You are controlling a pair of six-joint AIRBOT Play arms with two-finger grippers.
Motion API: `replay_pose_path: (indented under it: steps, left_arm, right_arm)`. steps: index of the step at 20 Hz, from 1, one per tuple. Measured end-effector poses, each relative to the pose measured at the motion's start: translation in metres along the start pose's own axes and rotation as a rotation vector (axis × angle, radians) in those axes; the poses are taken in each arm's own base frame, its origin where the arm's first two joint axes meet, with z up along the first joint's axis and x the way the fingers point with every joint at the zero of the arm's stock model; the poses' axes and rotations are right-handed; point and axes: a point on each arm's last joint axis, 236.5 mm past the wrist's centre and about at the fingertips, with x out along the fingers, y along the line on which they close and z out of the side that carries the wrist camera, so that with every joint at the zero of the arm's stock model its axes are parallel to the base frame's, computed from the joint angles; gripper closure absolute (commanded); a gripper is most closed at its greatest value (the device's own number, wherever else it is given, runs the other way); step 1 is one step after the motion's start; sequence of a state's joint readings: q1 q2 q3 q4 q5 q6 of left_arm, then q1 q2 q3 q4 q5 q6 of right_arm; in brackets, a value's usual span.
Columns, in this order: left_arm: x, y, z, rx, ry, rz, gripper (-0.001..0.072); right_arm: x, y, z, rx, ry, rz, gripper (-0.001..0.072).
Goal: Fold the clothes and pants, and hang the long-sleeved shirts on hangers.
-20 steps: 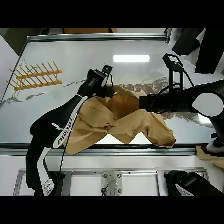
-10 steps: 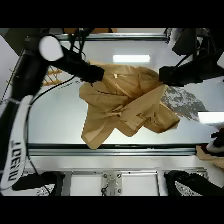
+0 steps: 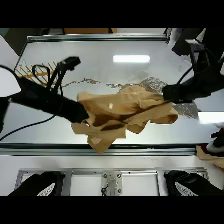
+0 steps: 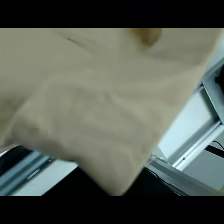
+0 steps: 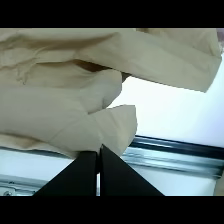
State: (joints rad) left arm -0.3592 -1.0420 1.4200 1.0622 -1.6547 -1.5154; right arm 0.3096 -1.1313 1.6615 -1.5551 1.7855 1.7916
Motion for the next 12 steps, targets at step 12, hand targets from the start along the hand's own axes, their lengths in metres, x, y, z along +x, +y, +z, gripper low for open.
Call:
replay_pose_path:
  steps: [12]
  left_arm:
    - [-0.230,-0.094,0.116,0.151,-0.764,-0.404,0.0694]
  right_arm:
    - [-0.201,0.031,0.085,-0.001,-0.833,0.232,0.0705]
